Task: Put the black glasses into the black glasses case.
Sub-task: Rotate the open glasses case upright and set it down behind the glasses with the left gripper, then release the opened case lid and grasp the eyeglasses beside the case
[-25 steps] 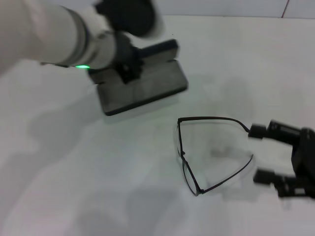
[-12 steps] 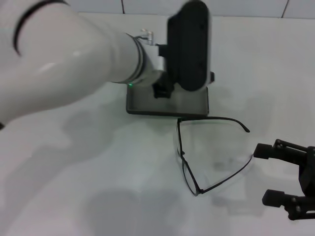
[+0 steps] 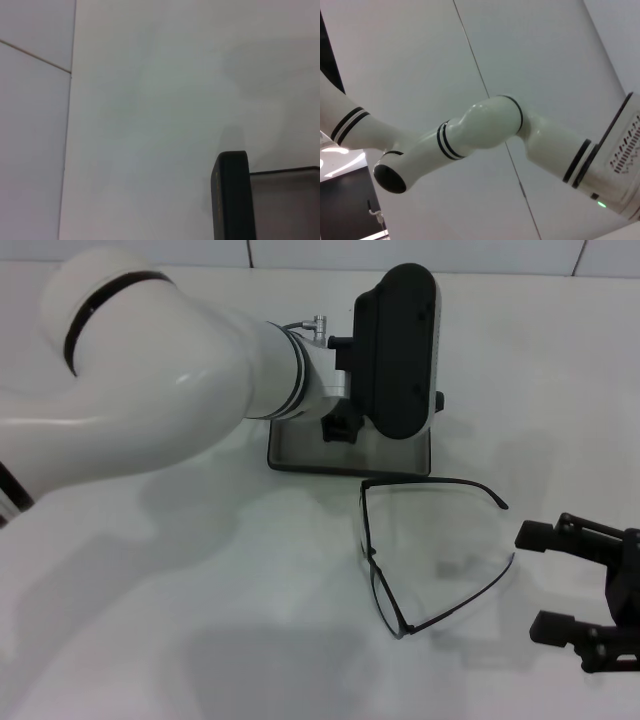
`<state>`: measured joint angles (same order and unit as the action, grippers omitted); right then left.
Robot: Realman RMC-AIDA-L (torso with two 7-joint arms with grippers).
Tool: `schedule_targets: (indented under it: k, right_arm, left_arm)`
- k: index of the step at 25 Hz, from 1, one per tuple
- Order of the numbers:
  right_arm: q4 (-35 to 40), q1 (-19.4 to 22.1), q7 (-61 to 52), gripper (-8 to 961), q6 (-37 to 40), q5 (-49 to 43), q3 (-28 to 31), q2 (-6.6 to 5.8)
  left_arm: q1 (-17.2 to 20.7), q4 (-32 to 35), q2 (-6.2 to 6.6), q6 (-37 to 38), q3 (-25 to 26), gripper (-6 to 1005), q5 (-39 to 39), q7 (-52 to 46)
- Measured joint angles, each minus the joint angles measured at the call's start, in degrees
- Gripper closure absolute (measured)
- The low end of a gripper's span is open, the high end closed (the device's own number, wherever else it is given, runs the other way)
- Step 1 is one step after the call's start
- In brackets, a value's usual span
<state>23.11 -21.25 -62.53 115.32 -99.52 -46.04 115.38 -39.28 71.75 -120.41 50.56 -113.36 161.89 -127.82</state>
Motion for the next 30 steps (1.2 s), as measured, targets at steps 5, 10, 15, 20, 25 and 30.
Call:
schedule_targets:
  k: [5, 10, 15, 20, 25, 30]
  right_arm:
    - [0.0, 0.02, -0.04, 84, -0.22, 1.05, -0.01, -0.05]
    - [0.01, 0.24, -0.06, 84, -0.26, 1.52, -0.02, -0.14]
    - [0.01, 0.33, -0.08, 84, -0.26, 1.52, -0.02, -0.16]
    - [0.06, 0.42, -1.52, 84, -1.5, 1.53, 0.69, -0.23]
    - [6.15, -0.79, -14.83, 86, -3.2, 1.02, 2.24, -0.07]
    - [23.39, -0.44, -31.08, 100, -7.59, -0.14, -6.37, 0.46]
  left_arm:
    - [-0.15, -1.35, 0.0, -1.06, 0.09, 759, -0.07, -0.26]
    - [-0.73, -1.41, 0.1, -0.31, 0.29, 745, -0.07, -2.72]
    - [-0.18, 1.89, 0.2, 1.57, 0.39, 730, -0.12, -2.86]
    - [3.05, 13.1, 0.28, 6.82, 2.03, 558, -0.39, -2.95]
    - [10.49, 27.09, 0.22, 6.82, 5.28, 565, -6.5, -3.13]
    - [15.25, 32.28, 0.39, 6.04, 13.96, 568, -24.57, -0.89]
